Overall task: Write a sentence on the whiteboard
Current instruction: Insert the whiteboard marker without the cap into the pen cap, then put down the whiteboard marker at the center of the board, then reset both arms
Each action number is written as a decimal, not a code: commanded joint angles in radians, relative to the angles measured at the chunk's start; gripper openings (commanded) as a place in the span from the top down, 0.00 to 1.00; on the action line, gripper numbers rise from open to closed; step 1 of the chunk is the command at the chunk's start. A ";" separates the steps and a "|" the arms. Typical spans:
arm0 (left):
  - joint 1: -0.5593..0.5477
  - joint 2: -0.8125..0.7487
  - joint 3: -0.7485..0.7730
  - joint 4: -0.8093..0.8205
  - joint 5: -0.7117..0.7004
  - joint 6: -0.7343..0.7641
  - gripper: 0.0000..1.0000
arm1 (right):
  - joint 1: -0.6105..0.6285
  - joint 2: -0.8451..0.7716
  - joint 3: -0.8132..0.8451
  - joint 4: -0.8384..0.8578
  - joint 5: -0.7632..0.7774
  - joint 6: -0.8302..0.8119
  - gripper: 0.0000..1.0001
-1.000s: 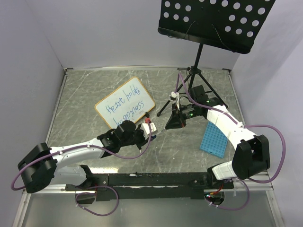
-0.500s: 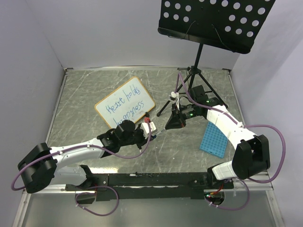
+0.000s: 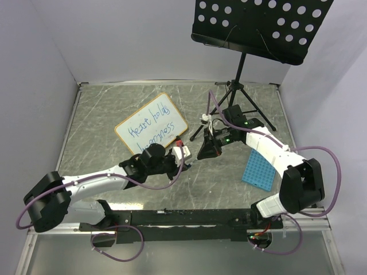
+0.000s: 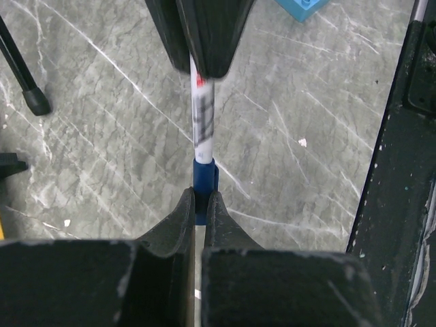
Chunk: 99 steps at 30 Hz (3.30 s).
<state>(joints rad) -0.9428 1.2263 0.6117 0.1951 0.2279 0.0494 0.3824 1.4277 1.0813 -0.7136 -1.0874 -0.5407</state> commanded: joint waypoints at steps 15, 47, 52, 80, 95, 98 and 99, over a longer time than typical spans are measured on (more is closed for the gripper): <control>0.016 0.036 0.183 0.283 -0.047 -0.115 0.99 | 0.093 0.175 0.066 -0.003 -0.080 0.004 1.00; 0.102 0.043 0.044 0.401 0.099 -0.305 0.81 | 0.061 0.304 0.089 -0.021 -0.031 0.010 1.00; 0.102 -0.155 -0.143 0.383 -0.001 -0.405 0.46 | 0.052 0.352 0.086 -0.029 -0.016 0.010 1.00; 0.243 -0.657 0.204 -0.580 -0.539 -0.579 0.03 | -0.144 -0.139 0.081 0.077 0.549 0.039 0.00; 0.325 -0.677 0.378 -0.700 -0.532 -0.516 0.03 | -0.226 -0.802 -0.003 0.157 0.988 0.513 0.00; 0.323 -0.688 0.373 -0.700 -0.526 -0.519 0.03 | -0.226 -0.819 0.003 0.152 0.985 0.522 0.00; 0.325 -0.692 0.369 -0.698 -0.526 -0.523 0.03 | -0.224 -0.822 0.002 0.154 0.985 0.528 0.00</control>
<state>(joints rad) -0.6231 0.5564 0.9489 -0.4992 -0.3077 -0.4862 0.1566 0.6243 1.0603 -0.5396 -0.1562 -0.0711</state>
